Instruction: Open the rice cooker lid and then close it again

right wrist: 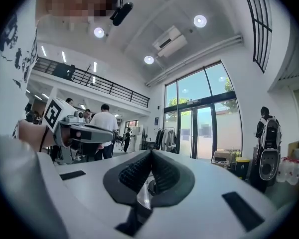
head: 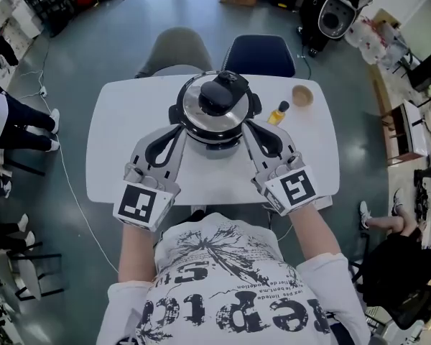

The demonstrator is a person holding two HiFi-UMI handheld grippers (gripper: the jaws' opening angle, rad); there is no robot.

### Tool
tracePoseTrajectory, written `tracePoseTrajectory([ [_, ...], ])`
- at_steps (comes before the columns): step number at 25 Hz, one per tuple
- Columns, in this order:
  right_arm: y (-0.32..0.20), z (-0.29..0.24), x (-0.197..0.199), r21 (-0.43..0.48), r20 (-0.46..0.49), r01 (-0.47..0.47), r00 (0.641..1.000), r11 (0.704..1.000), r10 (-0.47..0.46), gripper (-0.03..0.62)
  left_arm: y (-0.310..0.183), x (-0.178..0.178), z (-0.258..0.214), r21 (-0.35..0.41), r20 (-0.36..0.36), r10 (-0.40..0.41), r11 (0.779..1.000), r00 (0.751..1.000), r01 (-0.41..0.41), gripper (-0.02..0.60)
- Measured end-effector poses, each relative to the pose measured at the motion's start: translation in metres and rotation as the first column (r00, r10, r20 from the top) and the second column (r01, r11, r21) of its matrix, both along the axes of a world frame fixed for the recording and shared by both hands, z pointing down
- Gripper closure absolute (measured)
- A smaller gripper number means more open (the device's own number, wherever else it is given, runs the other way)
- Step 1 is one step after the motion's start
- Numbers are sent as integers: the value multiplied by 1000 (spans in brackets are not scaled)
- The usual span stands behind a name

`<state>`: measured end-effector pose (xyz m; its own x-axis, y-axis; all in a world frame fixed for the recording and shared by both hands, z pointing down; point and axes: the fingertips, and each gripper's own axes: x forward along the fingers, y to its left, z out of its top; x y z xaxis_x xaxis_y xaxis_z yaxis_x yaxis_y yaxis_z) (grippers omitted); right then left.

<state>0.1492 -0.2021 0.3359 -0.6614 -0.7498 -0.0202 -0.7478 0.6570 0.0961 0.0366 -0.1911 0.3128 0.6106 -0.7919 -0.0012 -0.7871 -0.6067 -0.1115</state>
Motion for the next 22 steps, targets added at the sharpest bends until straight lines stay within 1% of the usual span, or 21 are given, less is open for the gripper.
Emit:
tracePoseTrajectory([
  [3, 7, 2, 4, 7, 5, 0, 1000, 1000, 0, 585, 3, 1, -1, -6, -5, -4, 1000, 1000, 4, 569],
  [6, 10, -2, 5, 10, -6, 8, 1000, 1000, -8, 585, 4, 0, 0, -25, 17, -14, 1000, 1000, 15, 569],
  [10, 14, -13, 7, 30, 11, 18, 1000, 999, -19, 585, 5, 4, -8, 5, -20, -12, 1000, 1000, 12, 569],
  [12, 16, -11, 9, 25, 3, 17, 1000, 1000, -17, 585, 6, 4, -6, -1, 2, -6, 1000, 1000, 6, 569],
  [14, 16, -11, 12, 18, 17, 8, 1000, 1000, -9, 585, 7, 5, -4, -6, 20, 1, 1000, 1000, -1, 569],
  [17, 14, -11, 15, 10, 39, 3, 999, 1000, -3, 585, 7, 9, -9, 4, -9, 5, 1000, 1000, -5, 569],
  [22, 17, -13, 17, 14, 29, 16, 999, 1000, -17, 585, 7, 9, -7, -7, -15, 6, 1000, 1000, -6, 569],
])
